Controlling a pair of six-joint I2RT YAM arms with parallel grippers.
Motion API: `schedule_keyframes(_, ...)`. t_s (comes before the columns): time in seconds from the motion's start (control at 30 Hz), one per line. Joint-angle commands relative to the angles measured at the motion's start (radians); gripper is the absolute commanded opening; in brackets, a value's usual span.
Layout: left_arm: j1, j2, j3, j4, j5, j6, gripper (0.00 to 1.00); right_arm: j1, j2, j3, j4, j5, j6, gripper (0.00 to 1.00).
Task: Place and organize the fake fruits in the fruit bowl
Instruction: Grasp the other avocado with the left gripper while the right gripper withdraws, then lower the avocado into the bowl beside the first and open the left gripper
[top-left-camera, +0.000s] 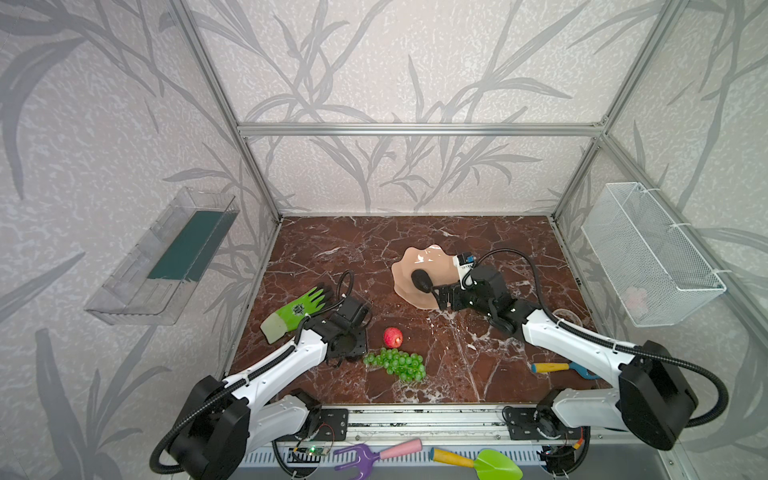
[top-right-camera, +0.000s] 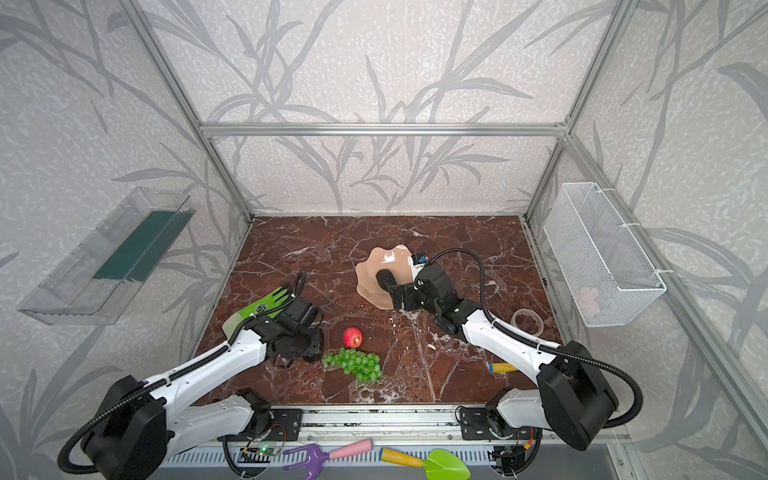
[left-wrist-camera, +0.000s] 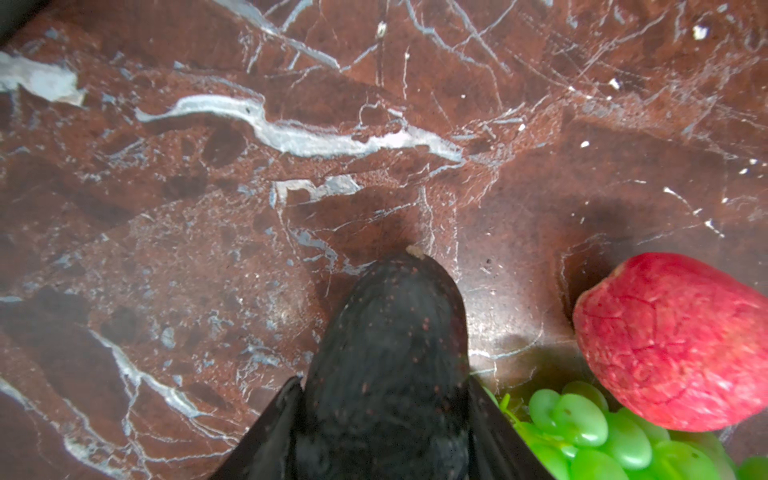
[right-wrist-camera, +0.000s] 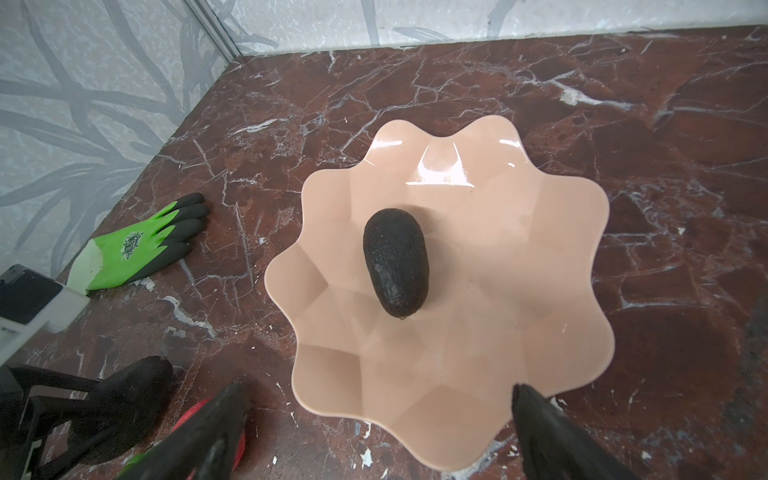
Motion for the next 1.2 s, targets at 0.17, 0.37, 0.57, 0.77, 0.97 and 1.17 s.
schedule_keyframes(0.17,-0.003,-0.087,0.1,-0.063,0.003,0.048,0.5,-0.003,-0.06,-0.031,0.03,0.033,0.017,0.99)
schedule_keyframes(0.37,-0.004,-0.053,0.257,0.02,0.054,0.116,0.5,-0.009,-0.122,-0.081,0.079,0.082,0.023,0.99)
schedule_keyframes(0.57,-0.026,0.162,0.497,0.058,0.095,0.186,0.5,-0.024,-0.219,-0.136,0.072,0.133,0.043,0.99)
schedule_keyframes(0.77,-0.086,0.426,0.74,0.063,0.106,0.236,0.5,-0.044,-0.316,-0.188,0.018,0.147,0.068,0.99)
schedule_keyframes(0.97,-0.12,0.697,0.989,0.038,0.131,0.266,0.5,-0.049,-0.422,-0.272,-0.026,0.157,0.12,0.99)
schedule_keyframes(1.17,-0.15,0.92,1.219,-0.012,0.147,0.266,0.5,-0.05,-0.501,-0.326,-0.092,0.168,0.137,0.99)
